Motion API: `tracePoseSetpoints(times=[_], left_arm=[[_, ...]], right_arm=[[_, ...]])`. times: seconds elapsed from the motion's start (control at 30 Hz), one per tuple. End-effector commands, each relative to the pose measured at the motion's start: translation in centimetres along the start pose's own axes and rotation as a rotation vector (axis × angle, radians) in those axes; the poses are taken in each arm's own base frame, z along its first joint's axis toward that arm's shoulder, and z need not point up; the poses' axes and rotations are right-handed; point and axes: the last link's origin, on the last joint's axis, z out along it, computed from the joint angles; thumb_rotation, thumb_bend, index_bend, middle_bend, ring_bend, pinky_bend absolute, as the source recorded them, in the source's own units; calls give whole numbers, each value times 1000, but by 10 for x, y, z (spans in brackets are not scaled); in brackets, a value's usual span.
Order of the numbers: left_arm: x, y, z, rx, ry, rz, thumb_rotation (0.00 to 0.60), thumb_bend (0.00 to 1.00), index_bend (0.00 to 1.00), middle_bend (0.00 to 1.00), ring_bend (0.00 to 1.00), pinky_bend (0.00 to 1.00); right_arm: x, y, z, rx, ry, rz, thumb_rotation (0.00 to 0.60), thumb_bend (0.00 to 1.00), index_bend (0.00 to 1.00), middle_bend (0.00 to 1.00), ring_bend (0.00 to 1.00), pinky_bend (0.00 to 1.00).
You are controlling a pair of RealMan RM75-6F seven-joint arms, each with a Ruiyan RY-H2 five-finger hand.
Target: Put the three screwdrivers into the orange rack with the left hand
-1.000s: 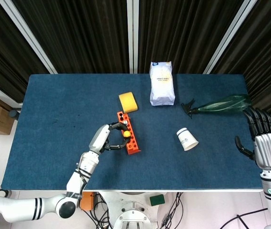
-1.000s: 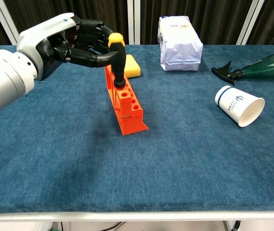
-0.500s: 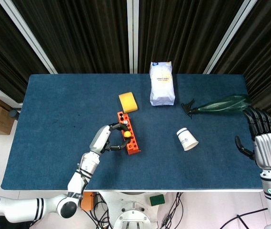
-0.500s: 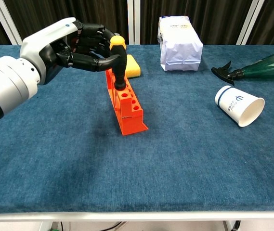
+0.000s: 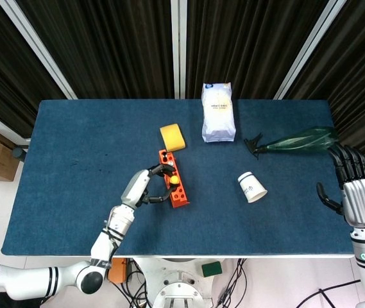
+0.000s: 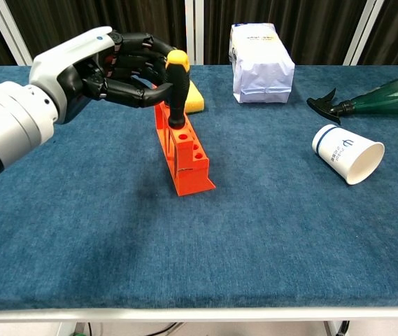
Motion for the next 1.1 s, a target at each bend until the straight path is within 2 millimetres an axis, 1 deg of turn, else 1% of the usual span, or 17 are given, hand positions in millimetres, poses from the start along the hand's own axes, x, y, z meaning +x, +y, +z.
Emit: tracePoseSetpoints(times=[0.03, 0.33, 0.5, 0.6, 0.77, 0.9, 1.03, 1.1], left_arm=[[1, 0, -1, -8, 1, -2, 600, 320, 309, 372, 260, 330], [7, 1, -5, -19, 14, -2, 600, 318, 305, 332, 223, 325], [21, 2, -12, -36, 54, 18, 600, 318, 305, 332, 223, 325], [33, 2, -16, -46, 87, 29, 600, 317, 307, 332, 223, 325], [64, 6, -22, -70, 161, 44, 600, 317, 309, 334, 223, 324], [94, 6, -34, -89, 209, 127, 600, 318, 327, 338, 223, 324], [131, -2, -54, -70, 240, 319, 600, 316, 372, 340, 231, 333], [151, -7, -67, -51, 268, 468, 600, 314, 381, 322, 234, 336]], right_arm=[[0, 0, 0, 0, 1, 0, 600, 402, 0, 0, 0, 0], [0, 0, 0, 0, -1, 2, 600, 402, 0, 0, 0, 0], [0, 0, 0, -1, 0, 3, 600, 402, 0, 0, 0, 0], [0, -1, 0, 4, 0, 5, 600, 402, 0, 0, 0, 0], [1, -1, -1, 6, 3, 1, 600, 402, 0, 0, 0, 0], [3, 2, -5, 1, 5, -7, 600, 402, 0, 0, 0, 0], [6, 9, -11, -21, 0, -29, 600, 402, 0, 0, 0, 0], [6, 16, -15, -43, -13, -52, 600, 402, 0, 0, 0, 0]])
